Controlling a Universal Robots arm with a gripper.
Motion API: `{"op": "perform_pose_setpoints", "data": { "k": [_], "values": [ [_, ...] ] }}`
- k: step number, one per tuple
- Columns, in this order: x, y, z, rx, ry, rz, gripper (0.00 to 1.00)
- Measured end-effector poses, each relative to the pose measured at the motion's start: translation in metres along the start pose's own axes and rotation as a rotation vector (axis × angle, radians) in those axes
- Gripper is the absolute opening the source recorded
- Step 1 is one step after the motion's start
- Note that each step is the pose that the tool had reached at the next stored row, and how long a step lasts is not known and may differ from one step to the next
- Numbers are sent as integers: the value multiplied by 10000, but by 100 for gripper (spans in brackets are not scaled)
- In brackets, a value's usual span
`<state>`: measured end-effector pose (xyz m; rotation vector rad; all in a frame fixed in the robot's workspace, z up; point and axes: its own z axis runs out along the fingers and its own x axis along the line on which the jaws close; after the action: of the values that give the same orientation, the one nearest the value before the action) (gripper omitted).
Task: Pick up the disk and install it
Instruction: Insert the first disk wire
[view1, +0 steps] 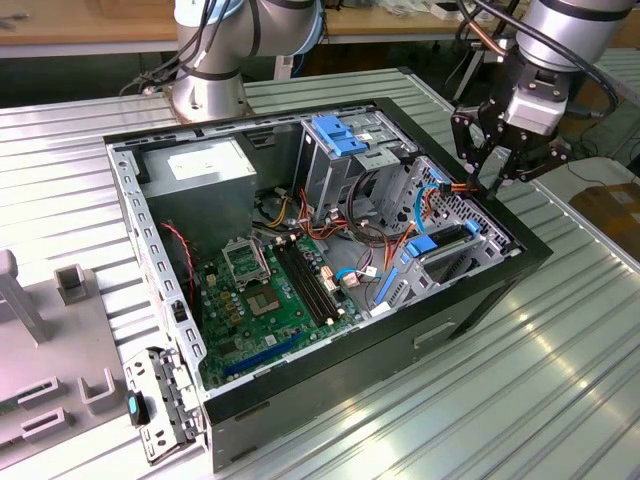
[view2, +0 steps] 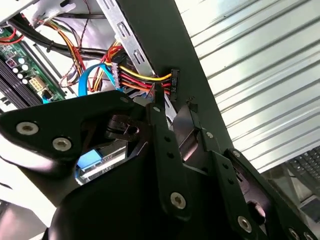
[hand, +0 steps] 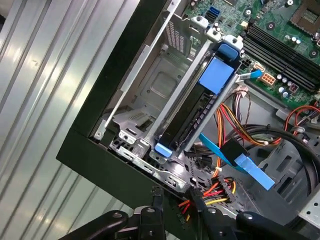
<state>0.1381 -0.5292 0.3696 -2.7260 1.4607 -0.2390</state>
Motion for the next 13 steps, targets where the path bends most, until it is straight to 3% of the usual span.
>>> {"op": "perform_pose_setpoints", "data": {
  "k": [3,5,7,8,12,13],
  "values": [
    [1,-2,3,74,-68,-615,35],
    [-1,0,13,156,-134,-1260,35],
    [-2,-1,15,192,-153,-1511,35],
    [-4,-2,19,245,-151,-1697,35],
    [-16,-11,22,504,-25,-2079,35],
    [-22,-15,27,552,-37,-2314,35]
  ]
}}
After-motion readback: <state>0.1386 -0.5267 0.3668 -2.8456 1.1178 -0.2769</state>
